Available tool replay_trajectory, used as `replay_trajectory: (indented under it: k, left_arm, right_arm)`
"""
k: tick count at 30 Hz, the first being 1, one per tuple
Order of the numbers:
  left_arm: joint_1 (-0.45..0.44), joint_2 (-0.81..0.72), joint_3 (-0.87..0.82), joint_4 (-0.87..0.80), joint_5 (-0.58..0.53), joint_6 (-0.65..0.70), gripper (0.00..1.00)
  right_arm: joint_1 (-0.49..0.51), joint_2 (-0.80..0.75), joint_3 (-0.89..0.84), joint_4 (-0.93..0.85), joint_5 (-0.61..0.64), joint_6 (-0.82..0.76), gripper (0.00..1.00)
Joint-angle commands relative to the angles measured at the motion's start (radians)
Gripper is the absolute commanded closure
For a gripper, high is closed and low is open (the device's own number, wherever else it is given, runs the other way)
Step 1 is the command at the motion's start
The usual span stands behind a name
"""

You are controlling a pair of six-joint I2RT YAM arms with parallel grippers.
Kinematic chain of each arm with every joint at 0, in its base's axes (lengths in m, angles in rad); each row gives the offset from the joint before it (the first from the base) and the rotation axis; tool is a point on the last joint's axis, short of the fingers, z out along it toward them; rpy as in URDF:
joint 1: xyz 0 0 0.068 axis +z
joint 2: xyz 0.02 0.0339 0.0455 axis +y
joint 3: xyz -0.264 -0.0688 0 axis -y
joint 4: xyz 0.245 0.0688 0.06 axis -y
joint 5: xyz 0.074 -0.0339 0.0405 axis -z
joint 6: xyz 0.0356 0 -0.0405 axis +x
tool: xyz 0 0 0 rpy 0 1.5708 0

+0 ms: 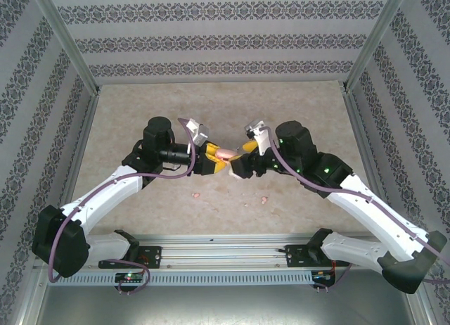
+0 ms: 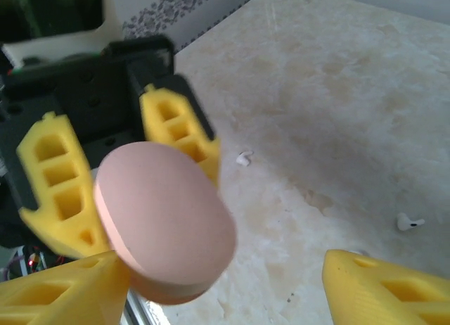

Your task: Insert the wireless bluetooth earbuds into the charging case

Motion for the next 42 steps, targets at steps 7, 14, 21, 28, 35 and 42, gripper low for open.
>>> replay_trajectory:
  k: [7, 14, 21, 28, 35, 42]
  left_arm:
    - [-0.001, -0.011, -0.007, 0.01, 0.055, 0.027, 0.89]
    - [-0.001, -0.012, -0.037, 0.091, 0.033, 0.006, 0.89]
    - [-0.001, -0.004, -0.041, 0.141, 0.047, -0.021, 0.89]
    - [-0.001, -0.005, -0.053, 0.177, 0.057, -0.022, 0.88]
    - [-0.001, -0.006, -0.075, 0.181, 0.04, 0.014, 0.84]
    - [-0.001, -0.016, -0.112, 0.241, 0.0, 0.034, 0.55]
  right_arm:
    - [-0.034, 0.044, 0.018, 0.089, -0.019, 0.103, 0.33]
    - [-0.038, 0.058, -0.07, 0.264, -0.158, 0.246, 0.52]
    - [-0.04, 0.052, -0.089, 0.306, -0.234, 0.224, 0.78]
    - [-0.039, 0.059, -0.085, 0.329, -0.227, 0.158, 0.91]
    - [0.014, 0.033, -0.073, 0.295, -0.141, -0.043, 0.99]
    - [0.034, 0.016, -0.066, 0.246, -0.055, -0.158, 1.0]
